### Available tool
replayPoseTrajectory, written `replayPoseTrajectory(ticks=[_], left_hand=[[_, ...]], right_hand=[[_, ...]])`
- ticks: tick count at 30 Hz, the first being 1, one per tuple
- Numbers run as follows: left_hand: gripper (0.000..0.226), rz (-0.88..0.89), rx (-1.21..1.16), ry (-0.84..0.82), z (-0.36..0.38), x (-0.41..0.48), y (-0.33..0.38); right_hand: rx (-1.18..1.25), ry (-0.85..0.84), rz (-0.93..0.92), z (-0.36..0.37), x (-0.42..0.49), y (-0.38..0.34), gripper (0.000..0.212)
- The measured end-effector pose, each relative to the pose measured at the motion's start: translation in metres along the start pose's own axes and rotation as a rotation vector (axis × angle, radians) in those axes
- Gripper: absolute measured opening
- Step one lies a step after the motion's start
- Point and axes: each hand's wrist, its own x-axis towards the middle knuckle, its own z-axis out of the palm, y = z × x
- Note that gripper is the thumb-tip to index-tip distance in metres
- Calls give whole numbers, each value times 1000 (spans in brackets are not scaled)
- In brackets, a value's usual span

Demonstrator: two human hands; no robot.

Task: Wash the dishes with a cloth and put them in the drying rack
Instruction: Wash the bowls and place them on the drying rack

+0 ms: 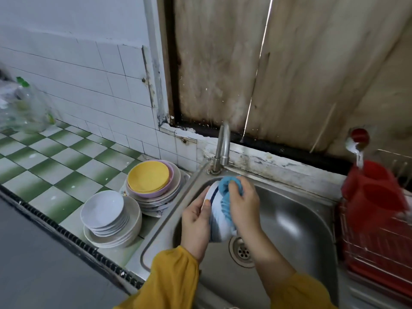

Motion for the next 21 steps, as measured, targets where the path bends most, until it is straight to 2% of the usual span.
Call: replayPoseTrajectory(ticks=[1, 3, 4, 5, 8, 9, 10, 12, 14, 15, 16, 18, 19, 20, 21], left_hand=[[30, -6, 26, 4, 6, -5, -1], [26, -21, 63, 30, 16, -17, -1], [28, -29, 69, 29, 20, -22, 0], [29, -29, 88, 18, 23, -26, 0], [26, 19, 162, -32, 30, -32, 6], [27, 23, 173, -32, 33, -32, 8], [26, 15, 170, -26, 36, -30, 11], [28, -7, 152, -14, 40, -27, 17], [27, -19, 126, -16, 41, -24, 24], [26, -15, 121, -30, 42, -24, 28], [28, -4, 124, -52, 44, -24, 32], [33, 19, 152, -99, 50, -26, 40], [34, 31, 164, -111, 54, -27, 43], [34, 34, 167, -110, 57, -27, 46], [33, 33, 157, -102, 59, -24, 48]], right_hand=[[-55, -46, -79, -9, -5, 1, 34], [-248, -194, -370, -21, -23, 5, 39], [-320, -216, -441, -26, -26, 9, 40], [-322, -204, -398, -34, -23, 7, 39], [-2, -89, 189, -53, 8, -2, 33], [31, -79, 262, -57, 12, -7, 34], [-26, -74, 202, -59, 9, -14, 40], [-182, -73, -151, -55, -15, -27, 50], [-235, -61, -354, -51, -37, -28, 50], [-195, -25, -340, -54, -36, -27, 45], [-117, 52, -244, -58, -28, -26, 36], [76, 200, 58, -69, 2, -26, 12], [125, 215, 160, -75, 13, -27, 14], [124, 208, 137, -77, 16, -30, 13], [120, 146, 29, -78, 8, -36, 4]])
